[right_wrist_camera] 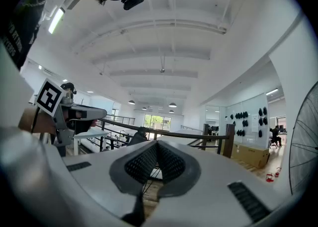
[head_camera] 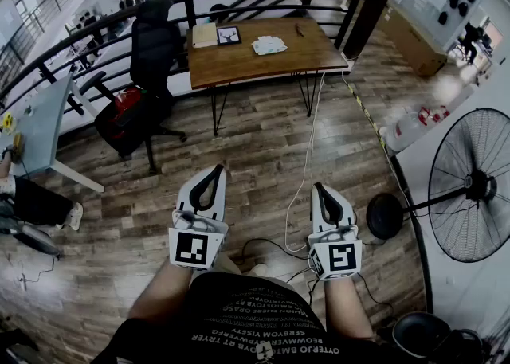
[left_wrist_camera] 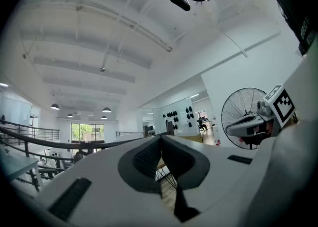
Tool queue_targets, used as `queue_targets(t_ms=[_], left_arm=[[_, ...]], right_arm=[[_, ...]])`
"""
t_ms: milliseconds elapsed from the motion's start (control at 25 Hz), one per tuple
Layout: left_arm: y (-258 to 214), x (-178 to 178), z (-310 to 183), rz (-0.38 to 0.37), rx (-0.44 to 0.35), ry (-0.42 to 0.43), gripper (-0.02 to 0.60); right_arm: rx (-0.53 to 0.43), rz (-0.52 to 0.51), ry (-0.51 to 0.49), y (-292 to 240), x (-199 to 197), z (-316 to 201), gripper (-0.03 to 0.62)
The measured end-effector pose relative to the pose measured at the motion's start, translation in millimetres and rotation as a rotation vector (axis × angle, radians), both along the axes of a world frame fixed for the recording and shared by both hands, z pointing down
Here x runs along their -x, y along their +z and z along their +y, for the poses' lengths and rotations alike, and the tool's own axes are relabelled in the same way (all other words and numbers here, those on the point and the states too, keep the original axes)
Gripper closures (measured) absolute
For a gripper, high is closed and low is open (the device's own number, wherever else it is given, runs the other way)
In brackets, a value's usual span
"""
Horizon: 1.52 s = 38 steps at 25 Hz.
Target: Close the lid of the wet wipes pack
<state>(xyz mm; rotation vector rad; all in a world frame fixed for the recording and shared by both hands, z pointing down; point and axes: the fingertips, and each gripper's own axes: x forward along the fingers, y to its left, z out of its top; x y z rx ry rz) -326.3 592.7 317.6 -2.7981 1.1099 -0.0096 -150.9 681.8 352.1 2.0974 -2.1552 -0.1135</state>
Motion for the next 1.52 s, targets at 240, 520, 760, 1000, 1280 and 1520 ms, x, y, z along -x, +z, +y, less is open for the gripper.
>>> queue_targets(t_ms=[240,520,760,1000,1280,1520], left_arm=[[-1.1,-4.2,8.3,-0.009,-0.006,-0.008,0.555],[5.7,-9.9,-5.5,-0.05,-0.045,-0.007,0.555],[15.8,-17.6,-42.6,-0.067,-0.023,0.005,0.554],[27.3,-28.9,-107.8,-0.066,0.013,0.012,0.554],[35.3,-50.6,-180.8,-0.087,0.022,0.048,0.555],[37.8,-57.8,-228.4,-0.084,0.03,0.072,0.554]], right_arm=[[-0.025,-0.016,-0.042,-5.1,-0.3,6.7,0.58],[-0.023,-0.049,-0.012,8.4,-8.3,-4.2,0.532],[0.008,-0.087,0.02,24.5,-19.1,-40.0,0.479],[0.045,-0.082,0.022,34.4,-26.7,-102.1,0.454],[0.075,-0.076,0.02,39.7,-37.5,-176.1,0.444],[0.089,-0.084,0.036,40.8,-39.5,-226.0,0.444]])
